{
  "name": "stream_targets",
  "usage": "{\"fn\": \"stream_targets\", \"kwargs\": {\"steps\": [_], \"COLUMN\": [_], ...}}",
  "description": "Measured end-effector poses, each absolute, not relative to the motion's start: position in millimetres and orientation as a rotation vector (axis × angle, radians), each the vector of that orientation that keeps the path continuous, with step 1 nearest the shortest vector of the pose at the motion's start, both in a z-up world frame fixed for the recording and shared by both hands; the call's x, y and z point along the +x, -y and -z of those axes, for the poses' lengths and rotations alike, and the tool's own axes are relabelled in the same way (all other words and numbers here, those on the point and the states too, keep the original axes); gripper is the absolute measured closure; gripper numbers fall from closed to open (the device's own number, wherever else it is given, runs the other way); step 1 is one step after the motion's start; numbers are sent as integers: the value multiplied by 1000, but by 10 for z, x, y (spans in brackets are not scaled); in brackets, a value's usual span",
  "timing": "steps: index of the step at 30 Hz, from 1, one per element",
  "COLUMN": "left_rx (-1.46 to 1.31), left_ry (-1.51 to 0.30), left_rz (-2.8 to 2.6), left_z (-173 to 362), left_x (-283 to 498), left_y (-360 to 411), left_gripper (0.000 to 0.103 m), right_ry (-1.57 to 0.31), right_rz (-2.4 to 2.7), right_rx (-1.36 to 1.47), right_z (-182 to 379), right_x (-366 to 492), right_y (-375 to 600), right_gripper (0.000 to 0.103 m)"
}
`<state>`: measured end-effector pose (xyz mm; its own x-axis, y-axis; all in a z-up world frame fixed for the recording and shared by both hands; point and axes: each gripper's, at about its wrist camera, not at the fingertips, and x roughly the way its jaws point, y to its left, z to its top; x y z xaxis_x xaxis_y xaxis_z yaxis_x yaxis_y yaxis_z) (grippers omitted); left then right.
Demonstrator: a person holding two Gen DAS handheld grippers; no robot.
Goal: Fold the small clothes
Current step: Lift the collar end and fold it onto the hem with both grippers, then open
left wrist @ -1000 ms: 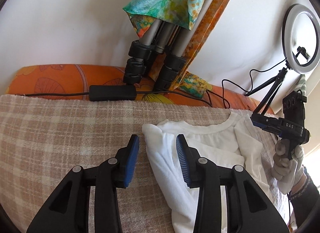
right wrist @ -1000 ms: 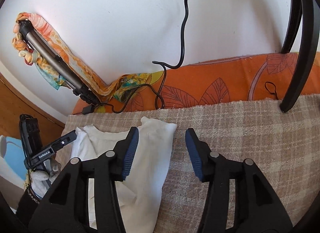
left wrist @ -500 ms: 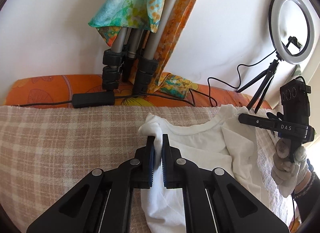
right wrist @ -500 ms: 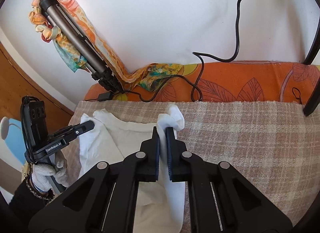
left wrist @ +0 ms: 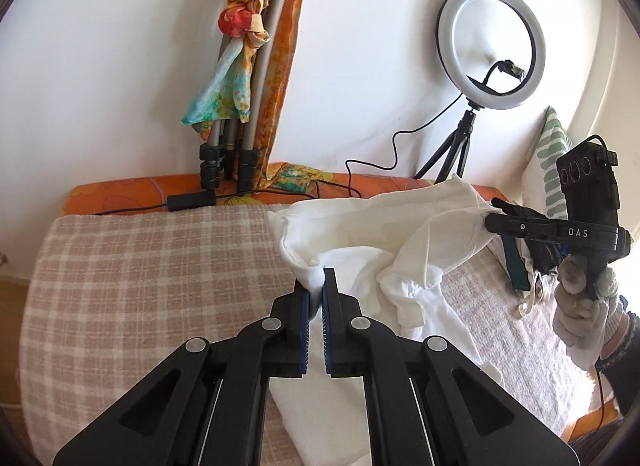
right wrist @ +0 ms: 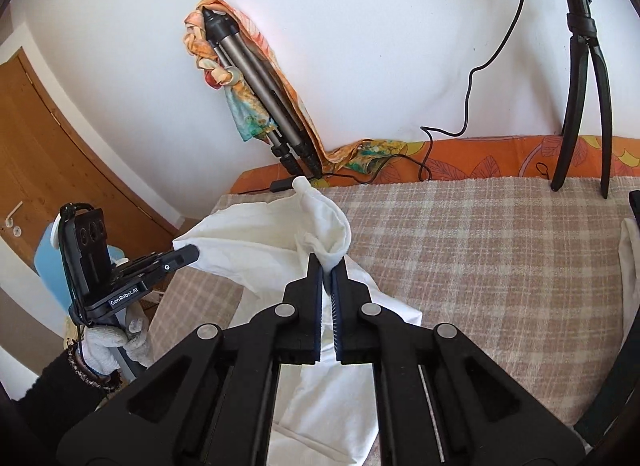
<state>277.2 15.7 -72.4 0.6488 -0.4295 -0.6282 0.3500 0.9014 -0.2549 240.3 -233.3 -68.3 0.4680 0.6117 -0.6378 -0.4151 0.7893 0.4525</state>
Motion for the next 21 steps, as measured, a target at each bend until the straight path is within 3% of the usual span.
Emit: {"fn": "stream_targets", "kwargs": {"steps": [7,21], "left_rx": [-33,147], "left_ry": [-746,-848], "left_rz": [461,438], "left_z": [757,1350], "left_x": [1957,937], "left_y": [-42,91], "left_gripper": [100,97], "right_ry": [-880,-952], "right_rz": [-627,-501], "right_rx": [255,40], "right_z": [668,1249], "right_x": [1552,388], "right_y": [2457,2575], "right_gripper": [98,98]}}
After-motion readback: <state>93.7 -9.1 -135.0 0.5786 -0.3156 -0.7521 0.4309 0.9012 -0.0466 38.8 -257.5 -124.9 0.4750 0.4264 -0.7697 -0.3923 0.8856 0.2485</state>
